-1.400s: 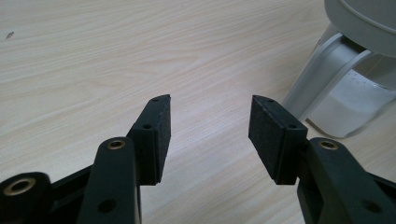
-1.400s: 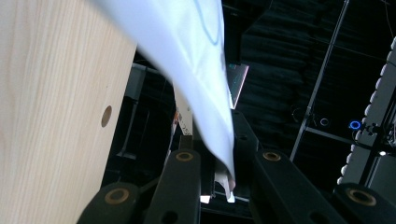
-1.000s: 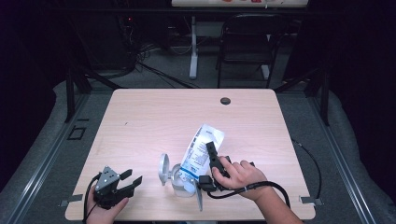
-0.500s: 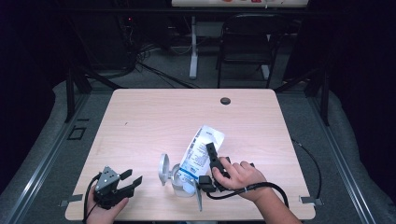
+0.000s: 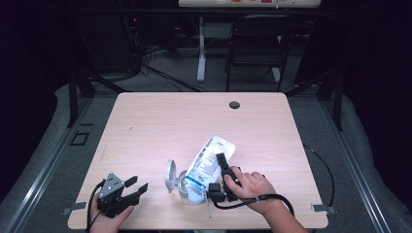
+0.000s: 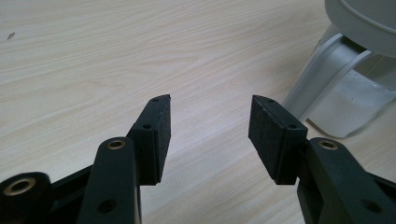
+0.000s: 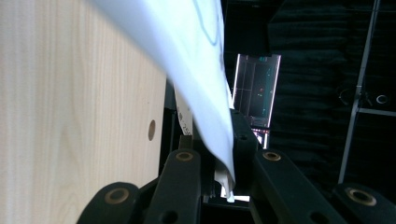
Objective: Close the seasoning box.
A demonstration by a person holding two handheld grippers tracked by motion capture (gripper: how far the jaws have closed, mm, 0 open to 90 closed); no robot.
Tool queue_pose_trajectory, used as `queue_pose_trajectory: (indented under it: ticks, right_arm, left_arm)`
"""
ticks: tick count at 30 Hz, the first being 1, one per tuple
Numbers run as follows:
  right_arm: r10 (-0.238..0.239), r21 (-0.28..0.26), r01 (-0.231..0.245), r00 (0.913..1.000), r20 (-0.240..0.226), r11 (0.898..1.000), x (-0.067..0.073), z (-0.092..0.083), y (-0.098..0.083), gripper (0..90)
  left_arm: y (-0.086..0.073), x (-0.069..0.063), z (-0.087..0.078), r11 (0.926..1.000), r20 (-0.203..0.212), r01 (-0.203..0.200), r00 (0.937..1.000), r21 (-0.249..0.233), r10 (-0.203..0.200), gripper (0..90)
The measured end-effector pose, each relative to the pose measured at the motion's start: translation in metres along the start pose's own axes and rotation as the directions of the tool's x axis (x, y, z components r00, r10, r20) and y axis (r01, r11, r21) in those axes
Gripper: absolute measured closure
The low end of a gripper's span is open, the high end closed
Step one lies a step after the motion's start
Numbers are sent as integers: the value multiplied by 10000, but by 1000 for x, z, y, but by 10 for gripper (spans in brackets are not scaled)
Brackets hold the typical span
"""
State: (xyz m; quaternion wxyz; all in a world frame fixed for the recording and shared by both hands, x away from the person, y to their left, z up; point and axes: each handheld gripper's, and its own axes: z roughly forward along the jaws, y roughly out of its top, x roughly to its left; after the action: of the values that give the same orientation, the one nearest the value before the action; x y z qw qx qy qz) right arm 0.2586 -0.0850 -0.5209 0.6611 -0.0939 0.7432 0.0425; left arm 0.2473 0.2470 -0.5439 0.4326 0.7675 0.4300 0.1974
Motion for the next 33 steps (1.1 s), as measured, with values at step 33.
queue_pose_trajectory:
  ticks: [33]
  right_arm:
    - [3377, 426, -3361, 9204, -1970, 9409, -2, 2, -12, 853]
  left_arm:
    - [-1, 1, 1, 9999, -43, 16, 10000, 104, -16, 498]
